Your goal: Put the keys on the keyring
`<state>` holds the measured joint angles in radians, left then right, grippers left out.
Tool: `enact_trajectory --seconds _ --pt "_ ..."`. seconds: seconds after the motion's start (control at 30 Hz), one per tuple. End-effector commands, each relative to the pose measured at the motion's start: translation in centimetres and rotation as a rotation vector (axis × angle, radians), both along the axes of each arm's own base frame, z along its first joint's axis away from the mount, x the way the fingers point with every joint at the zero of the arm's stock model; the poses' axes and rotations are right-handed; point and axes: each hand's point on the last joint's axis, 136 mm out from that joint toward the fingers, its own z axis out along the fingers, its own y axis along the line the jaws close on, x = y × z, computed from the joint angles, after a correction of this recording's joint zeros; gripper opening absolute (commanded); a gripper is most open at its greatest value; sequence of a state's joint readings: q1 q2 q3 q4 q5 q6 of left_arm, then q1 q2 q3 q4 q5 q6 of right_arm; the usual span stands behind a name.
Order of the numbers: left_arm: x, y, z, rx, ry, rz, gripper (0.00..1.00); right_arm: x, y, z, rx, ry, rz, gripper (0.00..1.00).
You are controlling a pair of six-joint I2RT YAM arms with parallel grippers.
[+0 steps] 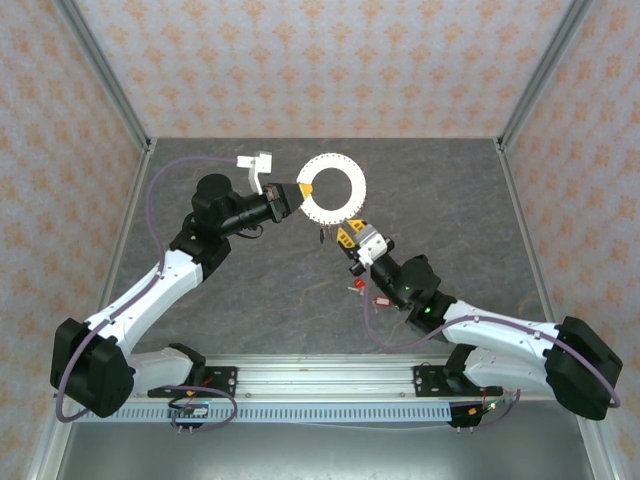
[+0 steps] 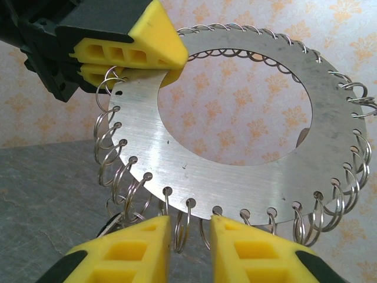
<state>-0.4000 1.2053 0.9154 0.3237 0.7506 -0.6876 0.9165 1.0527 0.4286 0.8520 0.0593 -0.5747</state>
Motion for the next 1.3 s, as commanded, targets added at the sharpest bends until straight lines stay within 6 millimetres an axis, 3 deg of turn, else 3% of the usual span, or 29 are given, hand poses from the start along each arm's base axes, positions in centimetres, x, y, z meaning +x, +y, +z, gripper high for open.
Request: enact_trajectory --seconds 0.0,0.27,0.63,0.97,1.27 --pt "-1.0 -0.2 2.2 -0.024 -0.069 -0.021 0.0 -0.4 -0.1 -0.4 -0.013 0.006 0.019 0.24" --pt "-1.0 -0.2 2.2 -0.03 -0.069 -0.018 0.0 -0.7 0.1 -1.0 -0.065 -0.001 0.041 0.26" --pt "-1.0 -0.3 2.2 -0.036 -0.067 -0.02 0.0 -0.3 -0.3 0.5 -0.013 -0.028 0.007 0.21" --pt "-0.9 -0.2 2.2 -0.034 -0.064 -0.017 0.0 0.1 -0.2 0.4 0.015 -0.008 -0.005 0.22" --pt "-0.9 -0.3 2.1 -0.034 -0.061 -0.017 0.0 0.4 -0.3 0.8 0.057 -0.001 -0.012 0.17"
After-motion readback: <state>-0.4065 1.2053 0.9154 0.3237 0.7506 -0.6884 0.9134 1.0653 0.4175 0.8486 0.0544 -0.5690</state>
